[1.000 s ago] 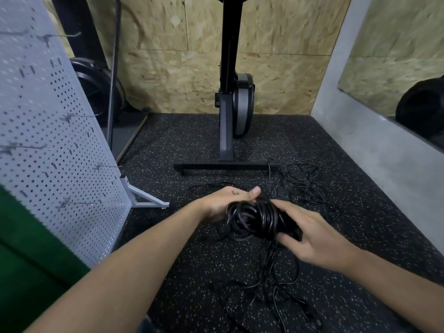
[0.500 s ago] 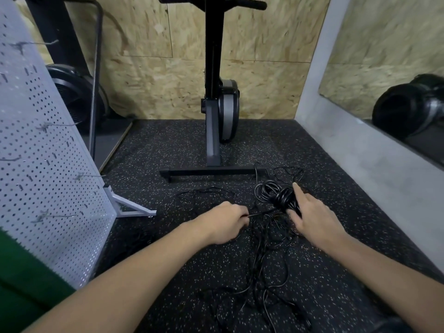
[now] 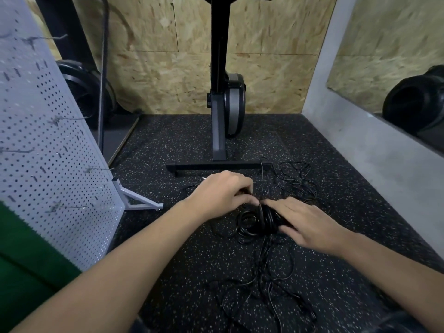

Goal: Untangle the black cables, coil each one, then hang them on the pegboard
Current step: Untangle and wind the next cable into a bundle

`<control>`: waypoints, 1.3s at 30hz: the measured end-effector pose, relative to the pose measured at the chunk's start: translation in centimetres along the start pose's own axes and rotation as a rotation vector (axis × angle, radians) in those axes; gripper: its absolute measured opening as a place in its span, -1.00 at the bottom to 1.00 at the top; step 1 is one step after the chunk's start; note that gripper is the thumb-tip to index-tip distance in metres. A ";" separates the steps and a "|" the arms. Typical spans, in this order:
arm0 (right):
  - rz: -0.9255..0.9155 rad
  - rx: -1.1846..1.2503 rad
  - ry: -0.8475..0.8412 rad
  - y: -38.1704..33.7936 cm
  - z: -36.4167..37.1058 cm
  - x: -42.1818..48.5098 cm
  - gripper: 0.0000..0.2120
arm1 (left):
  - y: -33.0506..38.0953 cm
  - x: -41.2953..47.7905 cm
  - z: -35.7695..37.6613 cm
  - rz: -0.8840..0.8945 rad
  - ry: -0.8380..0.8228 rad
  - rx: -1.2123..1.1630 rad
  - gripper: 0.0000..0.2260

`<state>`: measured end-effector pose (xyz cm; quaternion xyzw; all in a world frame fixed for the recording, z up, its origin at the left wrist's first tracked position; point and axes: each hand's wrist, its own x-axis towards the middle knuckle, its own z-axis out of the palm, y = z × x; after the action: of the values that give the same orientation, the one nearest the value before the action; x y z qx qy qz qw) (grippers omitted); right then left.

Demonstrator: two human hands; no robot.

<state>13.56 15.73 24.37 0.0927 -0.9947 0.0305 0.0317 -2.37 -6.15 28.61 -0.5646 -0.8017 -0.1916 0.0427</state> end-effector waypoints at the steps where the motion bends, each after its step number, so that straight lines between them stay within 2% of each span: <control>1: -0.028 0.013 0.026 -0.1 0.0 0.0 -0.30 | -0.5 0.0 0.2 -0.040 -0.028 -0.085 -0.69; 8: -0.053 0.173 0.194 -0.8 -0.6 0.0 -0.29 | -3.0 -0.4 1.4 -0.216 -0.088 -0.421 -0.74; 11: 0.001 0.330 0.241 -1.3 -0.4 0.2 -0.28 | -3.8 -0.7 2.3 -0.317 -0.131 -0.623 -0.70; 14: 0.093 0.519 0.290 -1.8 0.1 0.3 -0.31 | -3.6 -1.0 3.1 -0.400 -0.114 -0.770 -0.83; 18: 0.238 0.618 0.397 -2.4 0.2 0.9 -0.35 | -1.4 -1.3 4.1 -0.541 -0.131 -0.929 -0.75; 20: 0.324 0.595 0.415 -2.3 0.7 1.2 -0.35 | 0.4 -1.0 5.0 -0.573 -0.161 -0.858 -0.77; 22: 0.407 0.544 0.403 -2.1 1.0 1.3 -0.35 | 2.3 -0.6 5.6 -0.530 -0.162 -0.594 -0.74; 24: 0.459 0.429 0.347 -1.7 1.0 1.3 -0.32 | 3.4 -0.1 5.5 -0.487 -0.138 -0.457 -0.73; 29: 0.459 0.262 0.255 -1.7 1.3 1.4 -0.27 | 4.1 -0.4 4.3 -0.470 -0.123 -0.445 -0.87; 34: 0.503 0.413 0.254 -0.6 1.1 1.2 -0.30 | 4.3 -0.9 3.6 -0.450 0.012 -0.599 -0.82; 39: 0.464 0.582 0.240 -0.3 0.5 0.8 -0.43 | 4.2 -1.0 2.5 -0.321 0.145 -0.557 -0.90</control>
<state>12.82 15.28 23.94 -0.1339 -0.9282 0.3284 0.1122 2.20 -4.93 27.06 -0.4058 -0.7922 -0.4474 -0.0870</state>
